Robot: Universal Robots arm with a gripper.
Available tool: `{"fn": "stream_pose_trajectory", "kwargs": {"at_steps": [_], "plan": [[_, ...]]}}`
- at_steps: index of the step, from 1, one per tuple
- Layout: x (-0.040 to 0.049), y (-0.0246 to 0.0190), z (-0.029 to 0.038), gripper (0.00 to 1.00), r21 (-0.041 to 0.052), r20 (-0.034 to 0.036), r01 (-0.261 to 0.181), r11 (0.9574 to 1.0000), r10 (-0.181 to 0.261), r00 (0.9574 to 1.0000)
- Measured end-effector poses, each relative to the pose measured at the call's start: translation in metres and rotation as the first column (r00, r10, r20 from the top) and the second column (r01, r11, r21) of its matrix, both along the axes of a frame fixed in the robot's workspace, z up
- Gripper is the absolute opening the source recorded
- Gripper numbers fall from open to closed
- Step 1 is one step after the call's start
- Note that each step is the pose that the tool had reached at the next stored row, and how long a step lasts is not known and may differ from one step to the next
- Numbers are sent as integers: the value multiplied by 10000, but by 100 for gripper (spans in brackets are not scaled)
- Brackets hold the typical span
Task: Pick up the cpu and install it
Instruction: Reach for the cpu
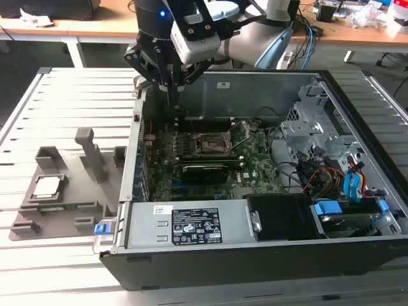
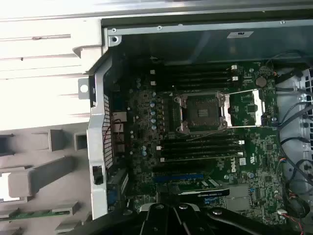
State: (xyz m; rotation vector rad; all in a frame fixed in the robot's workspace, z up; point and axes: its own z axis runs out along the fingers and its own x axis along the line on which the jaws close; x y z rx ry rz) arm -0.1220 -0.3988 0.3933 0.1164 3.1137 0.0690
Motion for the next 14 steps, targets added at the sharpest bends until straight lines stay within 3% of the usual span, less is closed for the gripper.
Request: {"fn": "stream_pose_trajectory", "kwargs": {"at_steps": [6,14], "plan": [[-252,0,0,11,-5,1,2,10000,-2,10000],[-449,0,0,11,-5,1,1,10000,-1,10000]]}}
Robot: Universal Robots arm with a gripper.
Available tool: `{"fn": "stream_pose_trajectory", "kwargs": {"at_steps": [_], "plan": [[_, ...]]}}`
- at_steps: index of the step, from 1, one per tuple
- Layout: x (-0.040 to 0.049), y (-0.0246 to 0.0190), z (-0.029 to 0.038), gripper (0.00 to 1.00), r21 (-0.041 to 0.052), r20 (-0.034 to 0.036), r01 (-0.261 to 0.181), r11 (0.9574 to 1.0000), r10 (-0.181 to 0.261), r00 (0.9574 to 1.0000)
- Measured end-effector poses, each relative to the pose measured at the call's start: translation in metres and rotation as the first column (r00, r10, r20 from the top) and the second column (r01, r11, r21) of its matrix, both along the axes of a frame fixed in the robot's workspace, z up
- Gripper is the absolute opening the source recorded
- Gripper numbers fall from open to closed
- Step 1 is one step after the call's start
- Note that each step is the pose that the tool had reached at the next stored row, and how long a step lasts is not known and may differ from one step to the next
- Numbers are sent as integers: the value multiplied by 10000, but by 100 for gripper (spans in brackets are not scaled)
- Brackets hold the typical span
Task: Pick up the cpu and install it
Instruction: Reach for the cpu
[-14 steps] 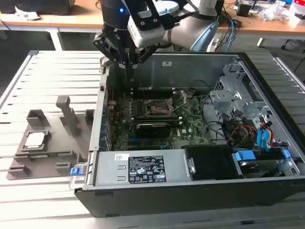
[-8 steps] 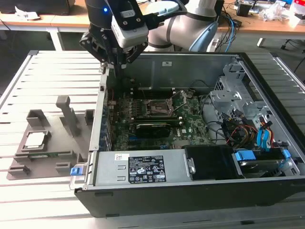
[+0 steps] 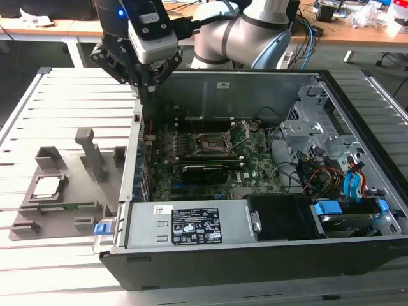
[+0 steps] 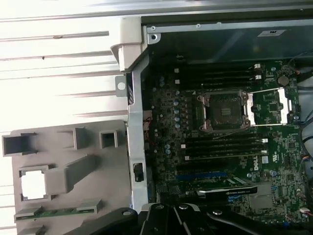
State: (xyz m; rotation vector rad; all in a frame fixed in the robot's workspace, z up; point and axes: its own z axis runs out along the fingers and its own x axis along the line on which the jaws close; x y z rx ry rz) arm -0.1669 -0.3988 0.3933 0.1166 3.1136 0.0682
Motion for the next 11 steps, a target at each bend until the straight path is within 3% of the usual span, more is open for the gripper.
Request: {"fn": "stream_pose_trajectory", "kwargs": {"at_steps": [6,11], "plan": [[-217,0,0,11,0,0,0,10000,0,10000],[-307,0,0,11,0,0,0,10000,0,10000]]}}
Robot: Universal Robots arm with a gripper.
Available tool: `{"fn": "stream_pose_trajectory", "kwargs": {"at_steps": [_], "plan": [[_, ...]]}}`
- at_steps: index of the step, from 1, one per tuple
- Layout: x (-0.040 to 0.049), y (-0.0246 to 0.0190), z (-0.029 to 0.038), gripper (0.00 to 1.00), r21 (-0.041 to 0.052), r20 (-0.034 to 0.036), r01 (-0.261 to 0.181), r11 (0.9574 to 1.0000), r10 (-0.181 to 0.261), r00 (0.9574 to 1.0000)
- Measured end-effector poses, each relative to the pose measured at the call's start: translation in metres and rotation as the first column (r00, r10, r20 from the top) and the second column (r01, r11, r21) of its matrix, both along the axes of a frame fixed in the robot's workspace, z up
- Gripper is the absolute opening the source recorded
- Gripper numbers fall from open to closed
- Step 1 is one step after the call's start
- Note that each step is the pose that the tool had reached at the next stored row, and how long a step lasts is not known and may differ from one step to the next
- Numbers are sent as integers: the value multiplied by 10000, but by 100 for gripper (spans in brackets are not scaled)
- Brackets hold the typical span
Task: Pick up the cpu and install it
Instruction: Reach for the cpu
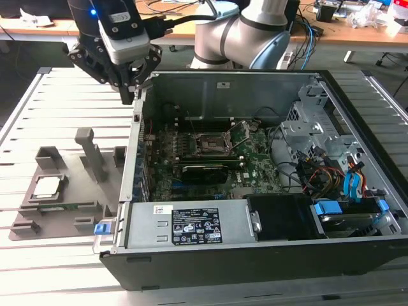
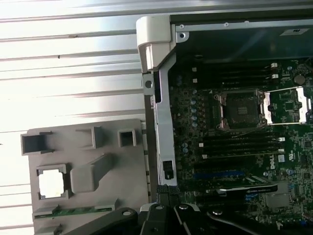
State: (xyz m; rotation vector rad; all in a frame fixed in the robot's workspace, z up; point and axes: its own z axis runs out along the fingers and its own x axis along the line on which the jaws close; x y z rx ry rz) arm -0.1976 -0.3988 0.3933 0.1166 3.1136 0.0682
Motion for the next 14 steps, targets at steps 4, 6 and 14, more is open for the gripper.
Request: {"fn": "stream_pose_trajectory", "kwargs": {"at_steps": [4,6,14], "plan": [[-93,0,0,11,0,1,0,10000,0,10000],[-157,0,0,11,0,0,0,10000,0,10000],[-322,0,0,11,0,1,-1,10000,1,10000]]}}
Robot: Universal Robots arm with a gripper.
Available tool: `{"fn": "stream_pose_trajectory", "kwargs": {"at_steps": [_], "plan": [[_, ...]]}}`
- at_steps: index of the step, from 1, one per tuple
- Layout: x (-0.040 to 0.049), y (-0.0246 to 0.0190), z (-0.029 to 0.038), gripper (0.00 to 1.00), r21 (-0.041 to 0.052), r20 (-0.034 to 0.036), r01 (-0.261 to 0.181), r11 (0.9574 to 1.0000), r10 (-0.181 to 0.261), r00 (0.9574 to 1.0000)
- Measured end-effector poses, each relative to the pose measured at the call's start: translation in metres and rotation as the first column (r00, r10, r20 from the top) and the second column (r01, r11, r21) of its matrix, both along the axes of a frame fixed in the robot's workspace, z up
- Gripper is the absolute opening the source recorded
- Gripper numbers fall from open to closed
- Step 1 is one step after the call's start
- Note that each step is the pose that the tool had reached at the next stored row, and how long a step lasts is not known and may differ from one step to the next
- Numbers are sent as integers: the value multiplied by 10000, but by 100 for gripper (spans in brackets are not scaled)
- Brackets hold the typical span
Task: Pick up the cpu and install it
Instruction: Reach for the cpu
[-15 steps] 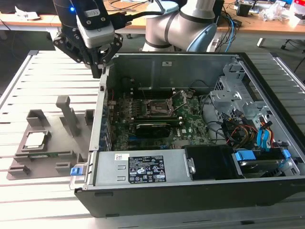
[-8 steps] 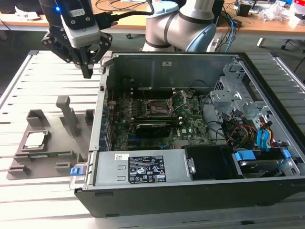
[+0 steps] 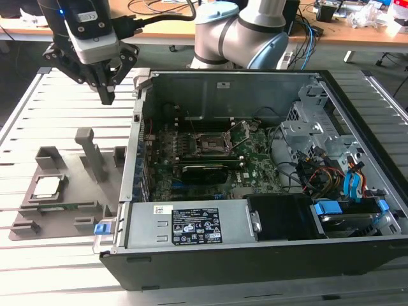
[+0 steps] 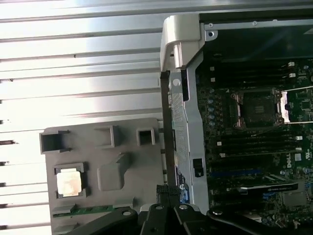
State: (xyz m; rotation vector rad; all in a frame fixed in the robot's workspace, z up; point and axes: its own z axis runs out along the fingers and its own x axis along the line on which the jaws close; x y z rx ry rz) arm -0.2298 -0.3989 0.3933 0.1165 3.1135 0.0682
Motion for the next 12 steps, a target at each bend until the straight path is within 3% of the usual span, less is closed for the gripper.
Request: {"fn": "stream_pose_trajectory", "kwargs": {"at_steps": [12], "plan": [[-288,0,0,11,0,0,1,10000,-1,10000]]}}
